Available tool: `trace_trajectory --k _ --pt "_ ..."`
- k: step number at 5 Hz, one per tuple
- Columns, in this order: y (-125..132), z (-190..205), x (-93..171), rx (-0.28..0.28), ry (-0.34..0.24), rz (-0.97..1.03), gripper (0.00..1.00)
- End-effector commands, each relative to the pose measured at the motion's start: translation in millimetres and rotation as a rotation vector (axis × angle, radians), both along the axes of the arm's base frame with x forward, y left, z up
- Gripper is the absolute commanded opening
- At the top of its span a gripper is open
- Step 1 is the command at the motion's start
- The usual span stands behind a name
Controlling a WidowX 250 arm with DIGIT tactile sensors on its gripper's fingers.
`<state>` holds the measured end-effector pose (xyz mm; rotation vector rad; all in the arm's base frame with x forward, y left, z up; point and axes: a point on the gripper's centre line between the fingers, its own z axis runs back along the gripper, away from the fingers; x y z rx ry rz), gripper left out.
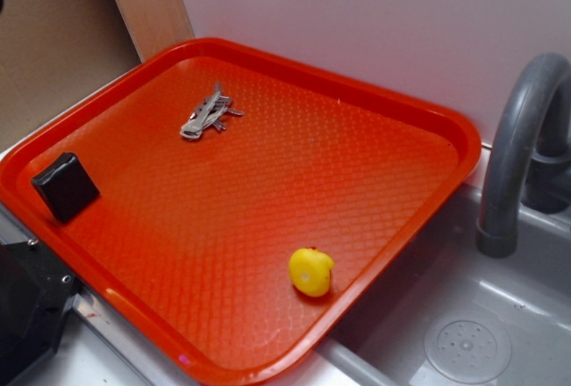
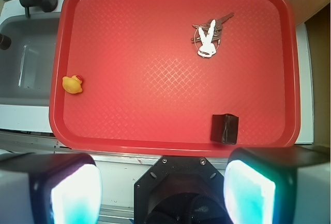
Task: Grab the black box.
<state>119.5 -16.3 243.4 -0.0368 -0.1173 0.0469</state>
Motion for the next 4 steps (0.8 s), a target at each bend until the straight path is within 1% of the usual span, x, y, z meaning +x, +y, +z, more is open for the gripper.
trace_trajectory --k 1,2,3,4 --pt "0 0 0 0.0 0.0 0.0 1.0" --pt "43 -50 9 0.05 0.108 0.057 1.0" --pt "77 -100 10 0.053 0.173 0.126 1.0" --pt "92 -127 5 0.033 0.158 0.18 1.0"
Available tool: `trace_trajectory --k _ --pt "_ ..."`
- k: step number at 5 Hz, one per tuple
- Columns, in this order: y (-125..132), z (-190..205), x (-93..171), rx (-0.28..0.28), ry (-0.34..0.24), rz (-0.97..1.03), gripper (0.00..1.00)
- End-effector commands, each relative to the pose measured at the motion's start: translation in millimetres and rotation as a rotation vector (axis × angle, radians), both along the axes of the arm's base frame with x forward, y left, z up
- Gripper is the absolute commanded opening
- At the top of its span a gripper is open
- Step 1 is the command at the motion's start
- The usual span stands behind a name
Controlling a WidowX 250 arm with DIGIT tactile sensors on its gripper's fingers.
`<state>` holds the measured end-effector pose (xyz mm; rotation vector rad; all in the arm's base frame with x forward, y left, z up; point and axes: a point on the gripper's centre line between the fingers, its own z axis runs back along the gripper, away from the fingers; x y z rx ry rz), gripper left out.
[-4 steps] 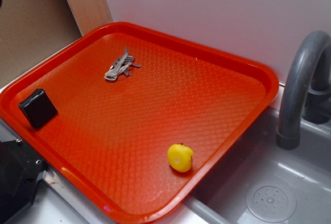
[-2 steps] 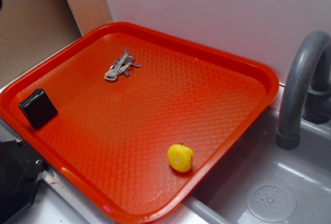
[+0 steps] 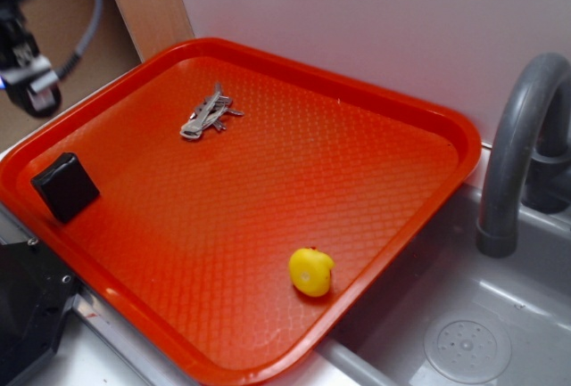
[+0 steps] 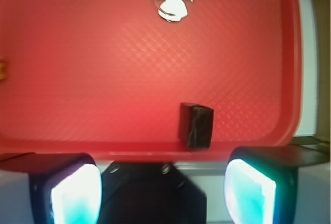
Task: Grab the black box.
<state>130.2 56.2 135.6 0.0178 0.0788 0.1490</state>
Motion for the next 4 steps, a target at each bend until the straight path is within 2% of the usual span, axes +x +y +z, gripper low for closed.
trace_trajectory --k 1,2,3,4 --pt "19 -41 -12 0.009 -0.085 0.066 1.0" --pt "17 -58 -16 0.029 -0.127 0.03 1.0" --pt "16 -74 -13 0.039 -0.141 -0.005 1.0" --pt "17 -90 -7 0.06 -0.087 0.004 1.0"
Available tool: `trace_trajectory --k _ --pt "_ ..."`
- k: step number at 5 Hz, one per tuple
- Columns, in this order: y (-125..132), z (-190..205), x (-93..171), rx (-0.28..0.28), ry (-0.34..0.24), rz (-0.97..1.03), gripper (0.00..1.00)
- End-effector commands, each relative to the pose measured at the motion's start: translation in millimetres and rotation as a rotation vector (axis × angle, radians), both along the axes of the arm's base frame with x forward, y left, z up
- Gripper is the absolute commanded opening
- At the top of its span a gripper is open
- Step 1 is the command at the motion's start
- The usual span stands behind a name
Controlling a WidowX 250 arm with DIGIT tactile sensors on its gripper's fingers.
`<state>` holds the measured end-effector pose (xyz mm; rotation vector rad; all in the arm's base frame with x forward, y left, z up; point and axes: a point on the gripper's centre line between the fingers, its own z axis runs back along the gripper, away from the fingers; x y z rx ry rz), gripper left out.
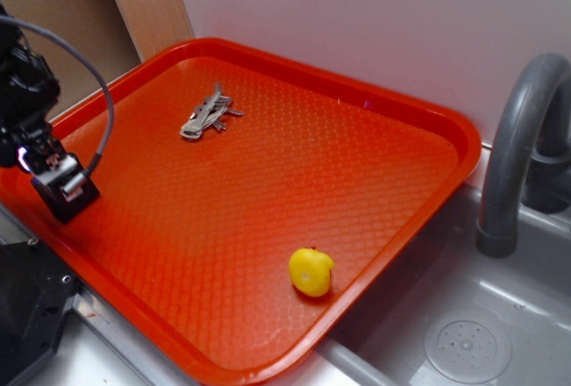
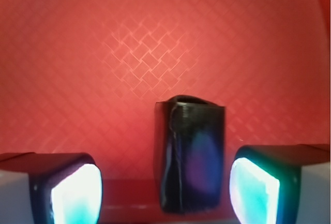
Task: Grab the black box.
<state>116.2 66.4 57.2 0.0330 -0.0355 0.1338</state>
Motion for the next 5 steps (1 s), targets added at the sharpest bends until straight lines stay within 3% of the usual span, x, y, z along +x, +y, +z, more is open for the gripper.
trace_trajectory --k 1,2,3,4,5 --pt "18 -37 43 0.042 0.071 0.047 0.0" --pt "21 -21 51 0.009 0.05 0.054 0.0" --pt "15 24 61 -0.016 0.002 0.03 0.0" --pt "17 74 77 -0.032 -0.08 0.019 0.0" --pt "2 126 48 0.009 -0.16 0.004 0.0"
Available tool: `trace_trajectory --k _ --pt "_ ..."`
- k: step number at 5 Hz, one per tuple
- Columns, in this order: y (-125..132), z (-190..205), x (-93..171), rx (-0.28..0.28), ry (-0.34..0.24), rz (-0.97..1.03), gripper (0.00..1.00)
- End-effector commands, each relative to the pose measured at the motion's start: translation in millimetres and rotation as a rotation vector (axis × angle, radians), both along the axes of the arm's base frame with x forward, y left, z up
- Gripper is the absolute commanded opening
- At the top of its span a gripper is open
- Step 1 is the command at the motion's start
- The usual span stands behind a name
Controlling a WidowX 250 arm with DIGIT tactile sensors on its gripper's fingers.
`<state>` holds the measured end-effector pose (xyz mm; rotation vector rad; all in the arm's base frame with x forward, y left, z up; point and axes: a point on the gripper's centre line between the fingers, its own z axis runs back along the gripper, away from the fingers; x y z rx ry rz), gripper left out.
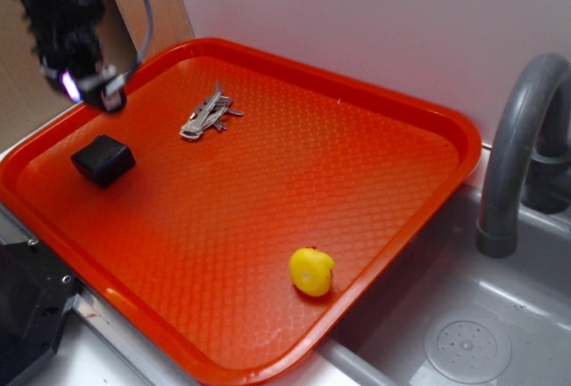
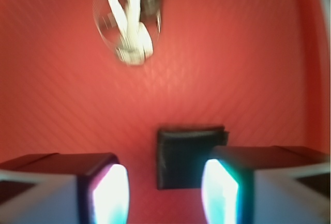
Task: Grab the black box.
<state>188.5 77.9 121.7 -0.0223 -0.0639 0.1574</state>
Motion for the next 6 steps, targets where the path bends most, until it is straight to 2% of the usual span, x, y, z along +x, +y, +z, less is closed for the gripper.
trace_trajectory --k 1,2,3,4,5,6 --pt "4 71 -33 0.046 -0.131 -0.029 1.0" --pt "16 48 -40 0.075 -0.117 -0.086 1.0" --pt "15 24 -25 0.094 -0.054 -0.197 1.0" --pt "19 12 -14 0.172 -0.063 -0.449 1.0" --pt "14 8 -2 0.289 -0.141 -0.691 1.0" --pt "11 -10 -1 0.334 -0.204 -0.936 1.0"
